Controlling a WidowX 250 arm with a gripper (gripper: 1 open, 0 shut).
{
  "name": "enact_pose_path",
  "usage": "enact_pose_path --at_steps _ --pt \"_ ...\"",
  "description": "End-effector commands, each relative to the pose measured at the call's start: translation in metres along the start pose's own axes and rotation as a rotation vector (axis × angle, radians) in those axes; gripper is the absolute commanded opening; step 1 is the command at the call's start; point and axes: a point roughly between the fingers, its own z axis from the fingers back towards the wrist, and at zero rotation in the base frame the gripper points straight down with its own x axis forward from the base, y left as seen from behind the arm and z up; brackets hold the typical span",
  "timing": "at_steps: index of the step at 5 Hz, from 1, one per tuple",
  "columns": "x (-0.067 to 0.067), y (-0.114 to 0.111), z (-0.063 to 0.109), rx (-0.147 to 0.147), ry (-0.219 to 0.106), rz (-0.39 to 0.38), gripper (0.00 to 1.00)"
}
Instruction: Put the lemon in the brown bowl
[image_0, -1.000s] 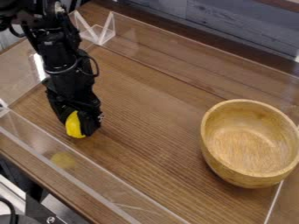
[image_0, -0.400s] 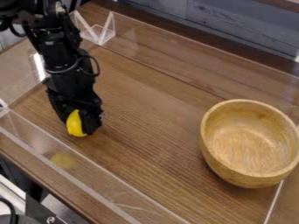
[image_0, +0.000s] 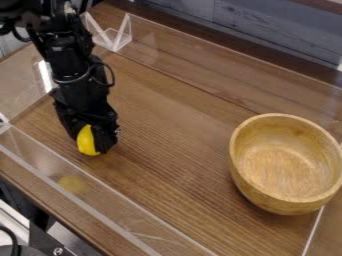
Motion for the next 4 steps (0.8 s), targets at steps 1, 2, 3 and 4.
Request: enact_pose_path --at_steps 1,2,3,4 --pt "0.0047 -0.0004 0.0015 0.008 -0.010 -0.010 0.00" --pt "0.0062 -0.0013 0.0016 0.009 -0.011 -0.011 0.00" --pt "0.0078 -0.0023 0.0019 0.009 -0.011 -0.012 0.00" --pt "0.0093 -0.0033 0.0018 0.009 -0.012 -0.014 0.00"
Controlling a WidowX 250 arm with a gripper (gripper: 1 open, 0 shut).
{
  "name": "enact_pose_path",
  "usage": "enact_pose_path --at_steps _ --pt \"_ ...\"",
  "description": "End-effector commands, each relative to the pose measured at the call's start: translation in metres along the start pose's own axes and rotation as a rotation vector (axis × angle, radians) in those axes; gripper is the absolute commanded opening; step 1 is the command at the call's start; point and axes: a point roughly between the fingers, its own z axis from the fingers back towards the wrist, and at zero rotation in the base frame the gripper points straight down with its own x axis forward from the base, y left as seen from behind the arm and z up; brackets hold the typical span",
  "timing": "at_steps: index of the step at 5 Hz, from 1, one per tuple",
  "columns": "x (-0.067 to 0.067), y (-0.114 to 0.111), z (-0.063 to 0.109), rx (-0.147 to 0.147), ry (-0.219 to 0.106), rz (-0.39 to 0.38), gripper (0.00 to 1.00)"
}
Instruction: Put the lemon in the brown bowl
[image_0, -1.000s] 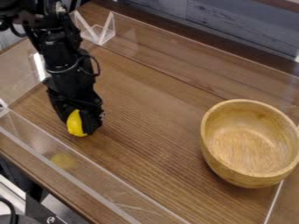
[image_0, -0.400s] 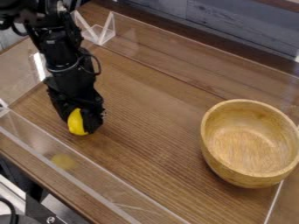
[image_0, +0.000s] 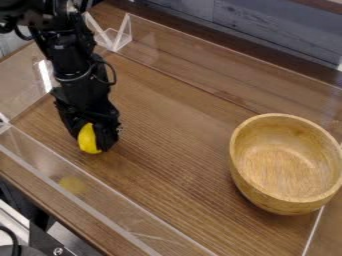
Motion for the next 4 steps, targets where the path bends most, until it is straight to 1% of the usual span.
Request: enact_pose_path --at_steps 1,4 --pt "0.0056 -0.0007 0.0016 0.007 -0.012 -0.013 0.00" --pt "0.0109 -0.0037 0.0032 0.009 -0.011 -0.022 0.00"
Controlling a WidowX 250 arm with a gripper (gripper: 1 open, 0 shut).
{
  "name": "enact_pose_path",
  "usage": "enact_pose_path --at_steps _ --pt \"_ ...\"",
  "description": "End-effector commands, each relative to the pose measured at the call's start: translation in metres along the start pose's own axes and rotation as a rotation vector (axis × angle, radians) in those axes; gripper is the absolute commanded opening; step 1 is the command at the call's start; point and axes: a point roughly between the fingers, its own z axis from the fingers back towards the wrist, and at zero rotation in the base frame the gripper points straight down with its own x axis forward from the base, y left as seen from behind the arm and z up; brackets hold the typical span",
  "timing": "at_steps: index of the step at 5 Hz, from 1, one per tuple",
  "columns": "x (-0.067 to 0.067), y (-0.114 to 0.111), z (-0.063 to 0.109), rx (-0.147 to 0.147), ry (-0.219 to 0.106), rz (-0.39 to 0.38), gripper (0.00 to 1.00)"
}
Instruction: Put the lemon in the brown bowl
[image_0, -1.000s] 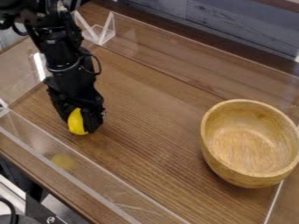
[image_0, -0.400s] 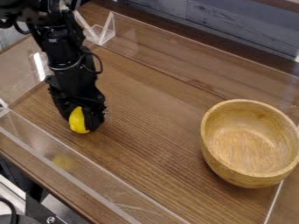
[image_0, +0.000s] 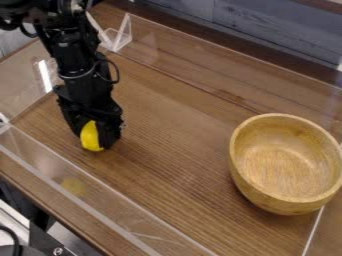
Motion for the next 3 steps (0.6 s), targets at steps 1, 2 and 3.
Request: enact_pose_path --at_steps 1,2,3 --pt "0.0064 -0.0014 0.0042 0.007 -0.014 -0.014 0.00" --pt "0.0082 -0.0025 0.0057 0.007 -0.013 -0.017 0.00" --pt "0.0100 -0.0036 0.0074 0.006 -0.012 -0.019 0.00"
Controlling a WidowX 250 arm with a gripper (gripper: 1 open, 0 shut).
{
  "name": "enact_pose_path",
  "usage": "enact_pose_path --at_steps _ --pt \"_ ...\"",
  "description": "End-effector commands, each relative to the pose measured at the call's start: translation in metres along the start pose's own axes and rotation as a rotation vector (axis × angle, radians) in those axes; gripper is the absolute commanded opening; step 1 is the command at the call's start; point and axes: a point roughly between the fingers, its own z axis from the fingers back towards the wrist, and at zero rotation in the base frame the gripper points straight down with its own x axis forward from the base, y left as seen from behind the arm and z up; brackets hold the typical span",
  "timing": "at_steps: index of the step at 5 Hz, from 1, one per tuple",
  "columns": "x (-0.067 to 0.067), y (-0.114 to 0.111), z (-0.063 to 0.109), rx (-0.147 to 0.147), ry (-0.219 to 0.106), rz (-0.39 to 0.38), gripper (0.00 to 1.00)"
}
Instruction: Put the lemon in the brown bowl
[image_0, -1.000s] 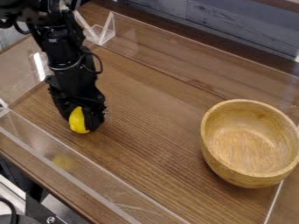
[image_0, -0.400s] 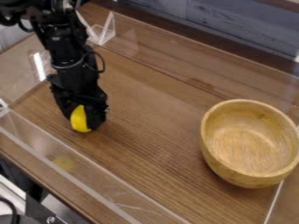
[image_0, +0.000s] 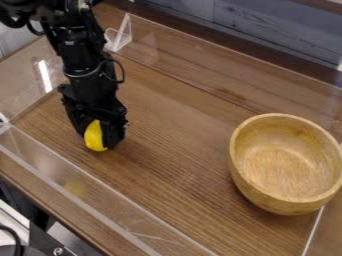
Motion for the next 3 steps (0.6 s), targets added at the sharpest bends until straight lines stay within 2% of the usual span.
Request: enact_pose_path --at_steps 1,3 --pt "0.0088 -0.0008 0.0084 0.012 -0.028 -0.013 0.00" --pt "0.0109 -0.0050 0.0119 0.008 -0.028 -0.013 0.00"
